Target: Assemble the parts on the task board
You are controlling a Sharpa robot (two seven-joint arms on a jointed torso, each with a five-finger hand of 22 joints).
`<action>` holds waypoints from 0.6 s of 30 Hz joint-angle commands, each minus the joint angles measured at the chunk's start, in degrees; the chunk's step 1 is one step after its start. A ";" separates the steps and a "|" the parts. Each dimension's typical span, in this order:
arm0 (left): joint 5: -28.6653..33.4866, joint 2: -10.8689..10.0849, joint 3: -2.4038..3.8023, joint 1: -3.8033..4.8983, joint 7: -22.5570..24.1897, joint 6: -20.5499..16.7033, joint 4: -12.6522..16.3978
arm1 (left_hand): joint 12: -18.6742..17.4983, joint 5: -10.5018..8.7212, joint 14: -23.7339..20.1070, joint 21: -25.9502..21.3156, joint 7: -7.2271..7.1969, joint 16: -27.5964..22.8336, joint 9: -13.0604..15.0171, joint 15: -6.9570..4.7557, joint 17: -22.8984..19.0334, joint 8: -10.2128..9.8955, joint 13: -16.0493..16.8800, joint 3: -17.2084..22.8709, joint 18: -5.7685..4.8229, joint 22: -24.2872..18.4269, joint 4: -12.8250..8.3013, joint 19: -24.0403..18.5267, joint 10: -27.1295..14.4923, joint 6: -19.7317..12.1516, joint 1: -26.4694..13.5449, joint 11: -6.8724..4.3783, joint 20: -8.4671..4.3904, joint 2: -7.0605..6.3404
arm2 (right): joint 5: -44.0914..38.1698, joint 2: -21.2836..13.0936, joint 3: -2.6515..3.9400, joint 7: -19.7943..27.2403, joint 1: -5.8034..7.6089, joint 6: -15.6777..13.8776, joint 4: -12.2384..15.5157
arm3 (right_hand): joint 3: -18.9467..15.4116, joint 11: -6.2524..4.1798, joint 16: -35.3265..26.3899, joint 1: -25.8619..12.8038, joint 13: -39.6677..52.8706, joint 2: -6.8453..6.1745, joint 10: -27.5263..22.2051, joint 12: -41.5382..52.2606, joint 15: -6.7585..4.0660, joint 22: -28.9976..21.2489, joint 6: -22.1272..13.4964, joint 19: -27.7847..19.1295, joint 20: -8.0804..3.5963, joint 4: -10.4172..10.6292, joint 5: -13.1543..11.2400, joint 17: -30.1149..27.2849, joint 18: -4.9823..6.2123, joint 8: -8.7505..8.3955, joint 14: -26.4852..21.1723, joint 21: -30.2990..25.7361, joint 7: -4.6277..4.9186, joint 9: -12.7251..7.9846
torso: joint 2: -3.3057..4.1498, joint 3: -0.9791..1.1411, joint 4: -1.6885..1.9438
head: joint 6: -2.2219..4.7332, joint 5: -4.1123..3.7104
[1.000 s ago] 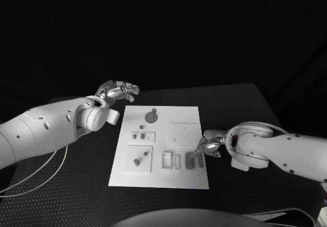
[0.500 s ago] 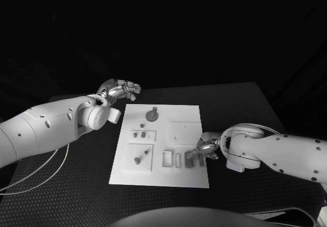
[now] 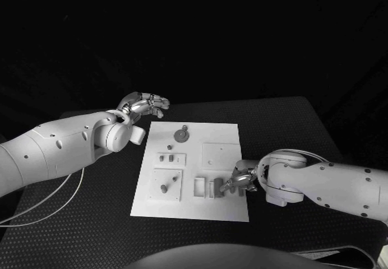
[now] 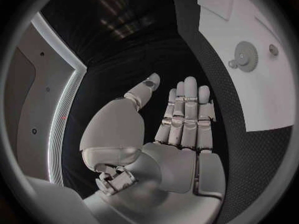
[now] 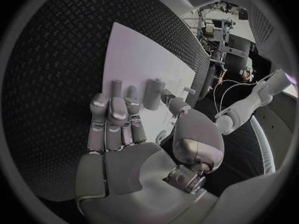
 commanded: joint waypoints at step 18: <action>0.33 0.26 0.04 0.03 0.02 1.13 0.11 | 0.28 -0.02 -0.31 -0.33 -0.05 -0.27 -0.08 0.07 0.14 0.24 -0.08 0.03 0.30 0.12 0.56 0.12 -0.05 -0.41 -0.44 0.26 -0.01 -0.13 | -0.98 3.42 -0.12 0.21 -0.37 -0.50 -2.74 | 0.40 -0.15 0.44 -0.49 0.28 0.57 0.62 0.02 0.01 -0.09 0.76 0.25 -0.52 0.52 -0.30 0.15 1.78 -0.14 0.28 0.46 0.52 -0.02 | 0.06 -0.11 0.07 | 0.10 0.00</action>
